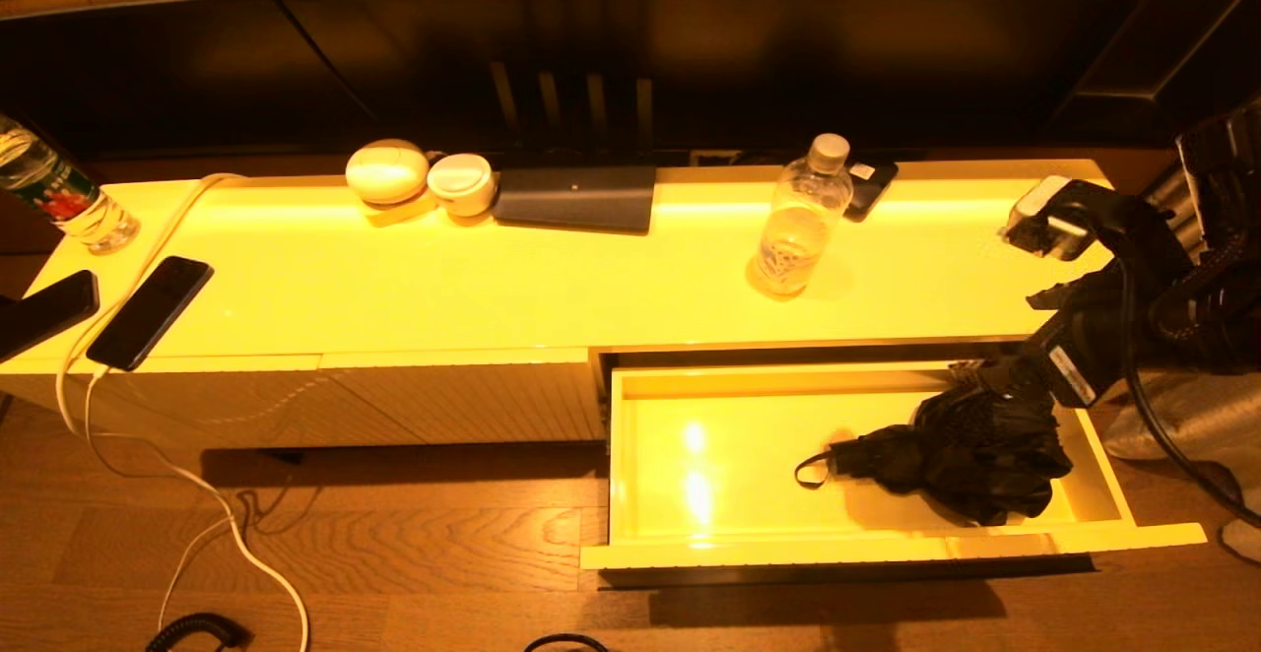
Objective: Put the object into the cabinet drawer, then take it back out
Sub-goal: Put the mineral water in the drawer
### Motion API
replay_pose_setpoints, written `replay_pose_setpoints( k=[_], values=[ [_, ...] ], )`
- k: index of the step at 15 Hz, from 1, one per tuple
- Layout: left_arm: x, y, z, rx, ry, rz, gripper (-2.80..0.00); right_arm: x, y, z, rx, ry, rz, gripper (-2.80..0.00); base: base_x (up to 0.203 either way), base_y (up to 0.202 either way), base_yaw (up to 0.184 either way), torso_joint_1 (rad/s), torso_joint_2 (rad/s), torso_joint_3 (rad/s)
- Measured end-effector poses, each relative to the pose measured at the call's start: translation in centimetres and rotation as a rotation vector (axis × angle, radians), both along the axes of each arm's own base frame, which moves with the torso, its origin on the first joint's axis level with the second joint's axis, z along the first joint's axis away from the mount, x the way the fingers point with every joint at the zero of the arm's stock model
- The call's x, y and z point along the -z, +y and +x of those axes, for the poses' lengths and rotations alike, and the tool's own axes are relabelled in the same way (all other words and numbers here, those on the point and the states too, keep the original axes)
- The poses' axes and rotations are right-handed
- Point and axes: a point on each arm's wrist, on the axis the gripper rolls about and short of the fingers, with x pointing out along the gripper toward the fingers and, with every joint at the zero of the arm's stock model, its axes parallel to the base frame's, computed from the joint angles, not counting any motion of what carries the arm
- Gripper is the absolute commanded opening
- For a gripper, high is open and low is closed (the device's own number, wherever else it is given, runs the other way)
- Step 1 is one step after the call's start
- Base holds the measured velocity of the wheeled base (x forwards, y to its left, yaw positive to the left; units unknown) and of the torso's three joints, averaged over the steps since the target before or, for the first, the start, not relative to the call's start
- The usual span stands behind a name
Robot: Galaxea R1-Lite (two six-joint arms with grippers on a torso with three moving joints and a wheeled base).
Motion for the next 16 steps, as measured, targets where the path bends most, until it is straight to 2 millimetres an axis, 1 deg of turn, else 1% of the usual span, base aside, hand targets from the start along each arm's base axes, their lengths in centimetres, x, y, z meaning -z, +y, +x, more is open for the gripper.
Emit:
replay_pose_setpoints(
  k=[1,4,9,14,16],
  values=[
    [0.0,0.0,0.0,0.0,0.0,0.0,-2.8,-0.1,0.4,0.3,0.032,-0.008,0.071,0.0,0.0,0.0,0.0,0.0,0.0,0.0],
    [0.0,0.0,0.0,0.0,0.0,0.0,-2.8,0.0,1.7,2.5,0.099,-0.106,0.246,0.0,0.0,0.0,0.0,0.0,0.0,0.0],
    [0.0,0.0,0.0,0.0,0.0,0.0,-2.8,1.1,4.7,5.3,0.058,-0.258,0.334,0.0,0.0,0.0,0.0,0.0,0.0,0.0],
    [0.0,0.0,0.0,0.0,0.0,0.0,-2.8,2.7,8.1,8.1,0.06,-0.381,0.364,0.0,0.0,0.0,0.0,0.0,0.0,0.0],
    [0.0,0.0,0.0,0.0,0.0,0.0,-2.8,3.3,8.9,9.3,0.071,-0.412,0.374,0.0,0.0,0.0,0.0,0.0,0.0,0.0]
  ],
)
